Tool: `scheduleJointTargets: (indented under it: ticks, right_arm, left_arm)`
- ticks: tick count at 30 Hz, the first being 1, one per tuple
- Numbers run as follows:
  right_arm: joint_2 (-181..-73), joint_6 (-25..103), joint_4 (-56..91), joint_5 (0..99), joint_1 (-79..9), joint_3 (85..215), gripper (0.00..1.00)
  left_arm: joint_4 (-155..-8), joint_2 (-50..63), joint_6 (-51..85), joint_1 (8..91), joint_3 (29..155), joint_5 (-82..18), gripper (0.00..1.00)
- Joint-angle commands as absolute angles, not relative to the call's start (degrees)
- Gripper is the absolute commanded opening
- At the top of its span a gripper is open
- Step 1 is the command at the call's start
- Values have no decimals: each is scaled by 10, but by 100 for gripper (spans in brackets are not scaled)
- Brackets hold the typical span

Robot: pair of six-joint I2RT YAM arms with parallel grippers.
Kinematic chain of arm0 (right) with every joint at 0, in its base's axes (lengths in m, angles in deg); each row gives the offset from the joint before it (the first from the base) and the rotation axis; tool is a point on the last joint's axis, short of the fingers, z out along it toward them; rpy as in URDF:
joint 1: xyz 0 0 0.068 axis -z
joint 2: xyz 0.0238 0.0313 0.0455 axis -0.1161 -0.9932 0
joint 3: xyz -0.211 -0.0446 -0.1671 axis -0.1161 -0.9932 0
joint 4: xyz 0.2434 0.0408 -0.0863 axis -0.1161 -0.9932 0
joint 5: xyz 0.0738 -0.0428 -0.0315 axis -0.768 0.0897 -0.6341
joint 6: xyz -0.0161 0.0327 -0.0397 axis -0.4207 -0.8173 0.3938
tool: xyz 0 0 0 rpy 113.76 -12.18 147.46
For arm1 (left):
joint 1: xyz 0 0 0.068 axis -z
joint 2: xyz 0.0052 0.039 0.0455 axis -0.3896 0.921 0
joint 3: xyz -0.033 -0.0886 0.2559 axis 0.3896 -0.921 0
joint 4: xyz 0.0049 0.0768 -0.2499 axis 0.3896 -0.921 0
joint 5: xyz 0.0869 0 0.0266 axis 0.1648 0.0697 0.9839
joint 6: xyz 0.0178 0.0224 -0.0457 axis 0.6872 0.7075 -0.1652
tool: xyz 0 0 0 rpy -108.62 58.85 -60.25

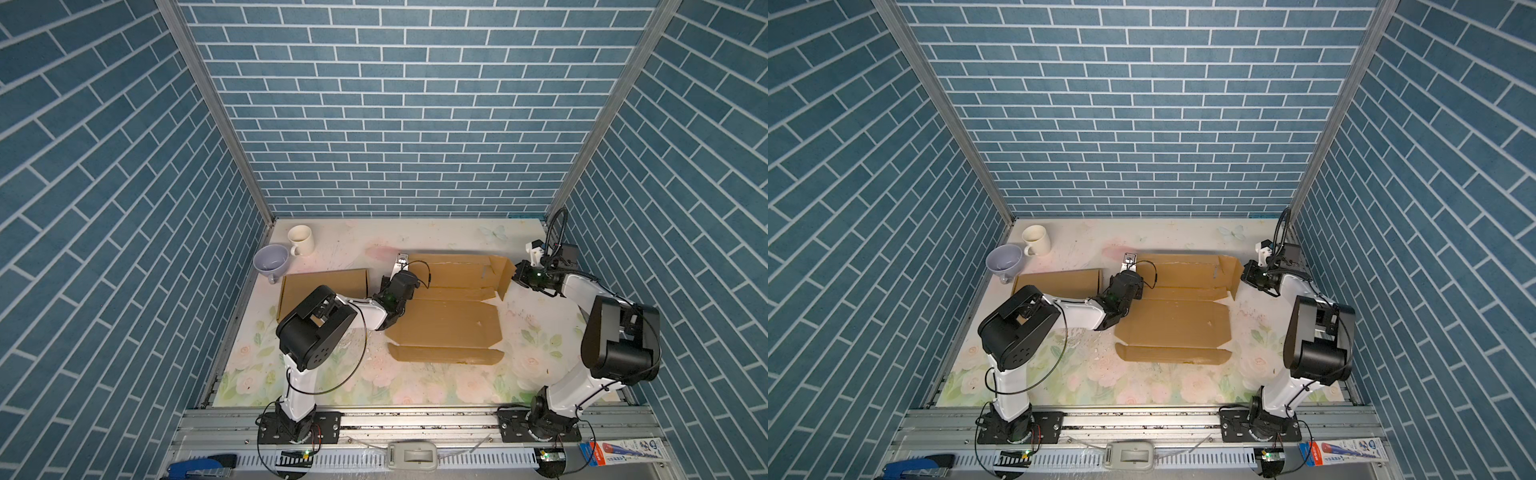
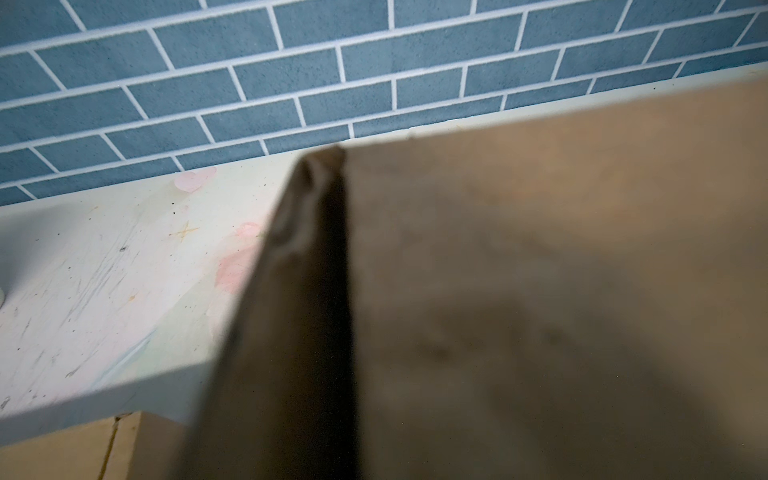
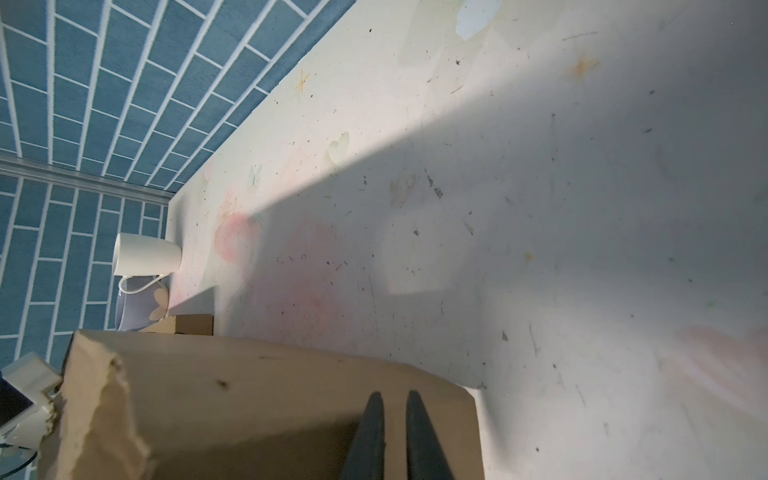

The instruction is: Fold the paper box

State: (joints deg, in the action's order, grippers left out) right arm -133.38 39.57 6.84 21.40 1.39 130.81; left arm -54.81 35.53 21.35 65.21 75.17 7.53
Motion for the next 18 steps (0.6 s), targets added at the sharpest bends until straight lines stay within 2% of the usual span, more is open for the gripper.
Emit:
scheduleJointTargets:
  ticks: [1, 8, 12, 18]
  right_arm:
    - [-1306, 396, 5, 240, -29, 1291, 13]
    - [-1264, 431, -81, 285, -68, 1292, 13]
    - [-1249, 430, -71, 296, -87, 1280, 14]
    - [-1243, 459, 56, 313, -90, 1224, 30]
  left_arm:
    - [-631, 366, 222, 646, 734, 88, 0]
    - [-633, 365, 221, 646, 732, 86, 0]
    - [-630, 368, 219, 646, 733, 85, 0]
    - [-634, 368, 218, 646, 729, 80, 0]
